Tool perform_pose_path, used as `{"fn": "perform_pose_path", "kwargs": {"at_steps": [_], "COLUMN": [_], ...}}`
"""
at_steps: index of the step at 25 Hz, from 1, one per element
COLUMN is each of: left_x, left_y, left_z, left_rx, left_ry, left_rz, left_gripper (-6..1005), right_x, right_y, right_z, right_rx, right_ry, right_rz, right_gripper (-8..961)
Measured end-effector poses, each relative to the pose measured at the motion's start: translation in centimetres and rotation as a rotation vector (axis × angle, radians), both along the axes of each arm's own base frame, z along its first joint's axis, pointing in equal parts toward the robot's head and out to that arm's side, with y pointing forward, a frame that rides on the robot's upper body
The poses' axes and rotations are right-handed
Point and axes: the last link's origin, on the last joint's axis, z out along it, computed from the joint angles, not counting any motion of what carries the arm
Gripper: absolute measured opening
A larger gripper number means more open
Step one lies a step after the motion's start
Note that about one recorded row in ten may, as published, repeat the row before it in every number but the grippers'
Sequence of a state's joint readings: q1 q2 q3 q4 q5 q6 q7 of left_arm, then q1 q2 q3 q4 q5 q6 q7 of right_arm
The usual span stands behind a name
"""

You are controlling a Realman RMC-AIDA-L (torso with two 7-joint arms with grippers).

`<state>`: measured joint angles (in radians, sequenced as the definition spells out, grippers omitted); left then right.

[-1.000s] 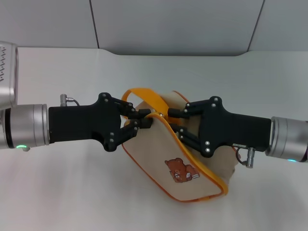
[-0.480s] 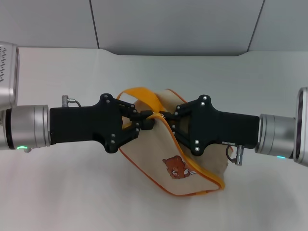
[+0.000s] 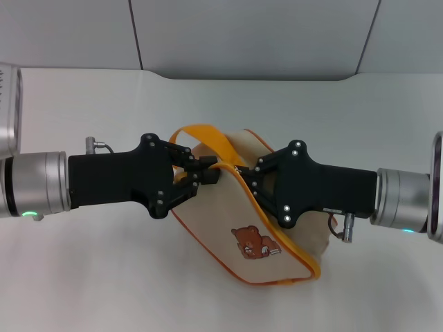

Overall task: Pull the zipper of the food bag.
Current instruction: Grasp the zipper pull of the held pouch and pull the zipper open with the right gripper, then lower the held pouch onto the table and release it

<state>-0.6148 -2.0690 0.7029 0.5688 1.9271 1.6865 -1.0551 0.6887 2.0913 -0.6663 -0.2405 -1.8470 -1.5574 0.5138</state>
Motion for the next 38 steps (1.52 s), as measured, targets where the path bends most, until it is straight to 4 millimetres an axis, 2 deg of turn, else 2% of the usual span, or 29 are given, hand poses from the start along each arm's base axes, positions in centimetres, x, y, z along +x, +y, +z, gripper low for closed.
{"fn": "perform_pose_path", "kwargs": {"at_steps": [3, 6, 8, 9, 15, 23, 24, 29, 33, 38], "left_x": [-0.3, -0.8, -1.3, -1.5, -2.3, -2.9, -3.1, -4.2, -4.9, -5.2], "left_y": [0.0, 0.3, 0.6, 0.7, 0.7, 0.2, 0.0, -1.5, -2.7, -3.0], "left_z": [0.1, 0.7, 1.1, 1.2, 1.6, 1.4, 1.4, 0.6, -0.5, -0.7], "left_rx": [0.013, 0.047, 0.074, 0.084, 0.112, 0.111, 0.110, 0.084, 0.072, 0.071], "left_ry": [-0.003, -0.012, -0.014, -0.012, -0.007, -0.012, -0.014, -0.028, -0.042, -0.041], "left_rz": [0.014, 0.044, 0.070, 0.081, 0.117, 0.143, 0.150, 0.191, 0.202, 0.206], "left_gripper": [101, 101, 101, 101, 101, 101, 101, 99, 98, 97], "right_x": [0.6, 2.2, 3.5, 4.7, 6.0, 6.2, 5.9, 4.9, 4.1, 3.8], "right_y": [-0.4, -1.7, -2.8, -4.0, -5.4, -5.2, -4.9, -4.4, -3.8, -3.4], "right_z": [0.1, 0.8, 1.8, 2.8, 4.4, 5.3, 5.7, 5.7, 5.7, 5.7], "right_rx": [-0.011, -0.062, -0.100, -0.130, -0.189, -0.230, -0.252, -0.271, -0.276, -0.280], "right_ry": [-0.005, -0.028, -0.042, -0.048, -0.057, -0.005, 0.046, 0.121, 0.133, 0.131], "right_rz": [-0.014, -0.042, -0.070, -0.103, -0.162, -0.266, -0.310, -0.303, -0.286, -0.286], "right_gripper": [0, 0, 0, 0, -1, 0, 18, 109, 273, 476]}}
